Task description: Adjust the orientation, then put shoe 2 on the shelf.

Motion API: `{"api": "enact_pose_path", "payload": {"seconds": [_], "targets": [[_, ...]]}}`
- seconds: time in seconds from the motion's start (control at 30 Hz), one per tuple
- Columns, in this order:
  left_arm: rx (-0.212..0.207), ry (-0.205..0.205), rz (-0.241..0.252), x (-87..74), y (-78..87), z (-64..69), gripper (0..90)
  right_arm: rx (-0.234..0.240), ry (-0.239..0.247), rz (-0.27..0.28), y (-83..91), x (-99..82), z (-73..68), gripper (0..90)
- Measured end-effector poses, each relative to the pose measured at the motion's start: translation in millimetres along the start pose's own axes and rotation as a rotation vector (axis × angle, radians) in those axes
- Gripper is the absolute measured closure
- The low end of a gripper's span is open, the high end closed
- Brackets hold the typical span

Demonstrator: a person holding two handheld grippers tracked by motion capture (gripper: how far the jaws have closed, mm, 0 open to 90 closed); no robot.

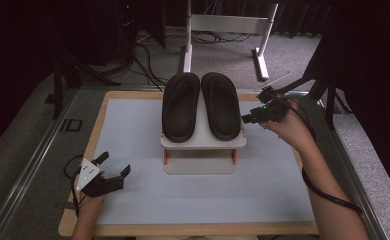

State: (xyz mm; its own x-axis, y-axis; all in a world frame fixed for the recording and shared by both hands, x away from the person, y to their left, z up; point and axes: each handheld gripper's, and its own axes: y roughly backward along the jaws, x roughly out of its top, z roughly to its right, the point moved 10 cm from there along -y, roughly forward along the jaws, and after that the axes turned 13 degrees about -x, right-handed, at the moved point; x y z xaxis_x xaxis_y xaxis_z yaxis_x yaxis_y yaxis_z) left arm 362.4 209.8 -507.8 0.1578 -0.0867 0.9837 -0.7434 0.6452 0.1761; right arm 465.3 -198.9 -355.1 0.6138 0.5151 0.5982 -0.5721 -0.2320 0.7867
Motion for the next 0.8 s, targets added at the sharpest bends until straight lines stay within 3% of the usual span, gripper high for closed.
{"api": "enact_pose_path", "payload": {"seconds": [0.03,0.1,0.13,0.17,0.2,0.3,0.37,0.57,0.8], "targets": [[0.000,0.000,-0.001,0.0,0.0,0.0,7.4,0.000,0.000,0.000,0.0,0.0,0.0,45.2],[0.000,0.002,-0.001,-0.1,0.1,-0.3,7.4,-0.017,-0.014,0.079,2.8,1.0,8.5,34.9],[0.000,0.002,-0.001,-0.1,0.1,-0.3,7.4,-0.017,-0.014,0.079,2.8,1.0,8.5,34.9],[0.000,0.002,-0.001,-0.1,0.1,-0.2,7.4,-0.027,-0.020,0.099,2.4,-1.2,12.7,27.0],[-0.001,0.000,0.001,0.0,0.0,0.1,7.4,-0.016,-0.016,0.105,1.7,-3.1,12.8,24.6],[-0.002,-0.001,0.001,0.1,0.1,0.4,7.4,-0.006,-0.017,0.083,0.5,-7.6,12.8,21.3],[-0.003,0.000,0.001,0.1,0.2,0.4,7.4,-0.039,-0.015,0.122,-4.2,-14.6,18.1,13.1],[-0.004,0.002,0.002,0.1,0.2,0.2,7.4,-0.080,-0.045,0.170,-11.7,-29.7,34.4,13.6],[-0.003,-0.002,-0.001,-0.1,0.2,0.6,7.4,-0.092,-0.112,0.191,-26.7,-52.1,45.3,13.9]]}}
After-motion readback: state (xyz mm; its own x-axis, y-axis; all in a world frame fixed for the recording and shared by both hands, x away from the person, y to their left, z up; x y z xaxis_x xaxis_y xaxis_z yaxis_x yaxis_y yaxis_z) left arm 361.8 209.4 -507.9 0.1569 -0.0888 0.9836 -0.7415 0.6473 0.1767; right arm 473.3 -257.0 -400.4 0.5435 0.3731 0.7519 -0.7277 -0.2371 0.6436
